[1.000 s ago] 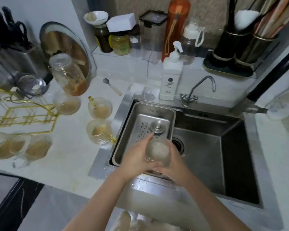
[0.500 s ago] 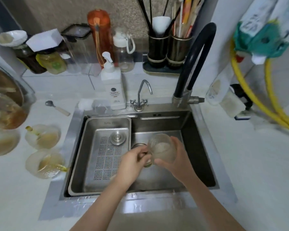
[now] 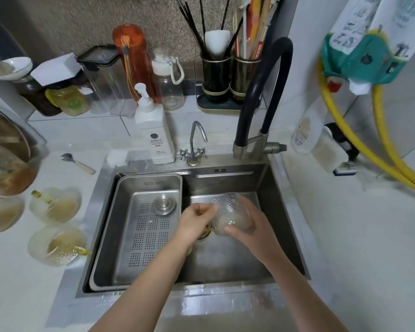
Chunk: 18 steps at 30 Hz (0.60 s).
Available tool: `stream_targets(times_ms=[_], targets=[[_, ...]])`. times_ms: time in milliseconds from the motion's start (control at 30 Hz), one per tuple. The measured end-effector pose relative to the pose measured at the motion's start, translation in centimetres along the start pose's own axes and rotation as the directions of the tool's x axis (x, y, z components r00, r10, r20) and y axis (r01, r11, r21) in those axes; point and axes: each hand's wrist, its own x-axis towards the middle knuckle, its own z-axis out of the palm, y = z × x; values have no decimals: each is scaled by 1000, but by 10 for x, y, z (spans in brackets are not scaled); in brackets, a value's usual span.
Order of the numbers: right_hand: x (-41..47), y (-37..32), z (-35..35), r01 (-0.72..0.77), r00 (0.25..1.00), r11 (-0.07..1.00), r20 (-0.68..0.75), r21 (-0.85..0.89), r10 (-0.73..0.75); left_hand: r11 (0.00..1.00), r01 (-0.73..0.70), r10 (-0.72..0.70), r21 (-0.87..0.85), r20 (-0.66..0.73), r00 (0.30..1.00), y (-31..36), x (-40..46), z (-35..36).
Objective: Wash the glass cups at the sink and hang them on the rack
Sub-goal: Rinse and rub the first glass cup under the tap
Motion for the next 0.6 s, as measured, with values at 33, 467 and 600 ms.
stream_targets(times_ms=[33,467,600], targets=[[2,-2,0,-6,1000,1000,4,-11,6,998,54,-54,-14,13,998,1,0,3],[19,13,-7,-38,996,989,-81,-141,26,963,235,-233,-132,30,972,7,10,19],[22,16,-6,-45,997,982,-74,-183,32,951,278,-274,-136,49,961,11,11,18]])
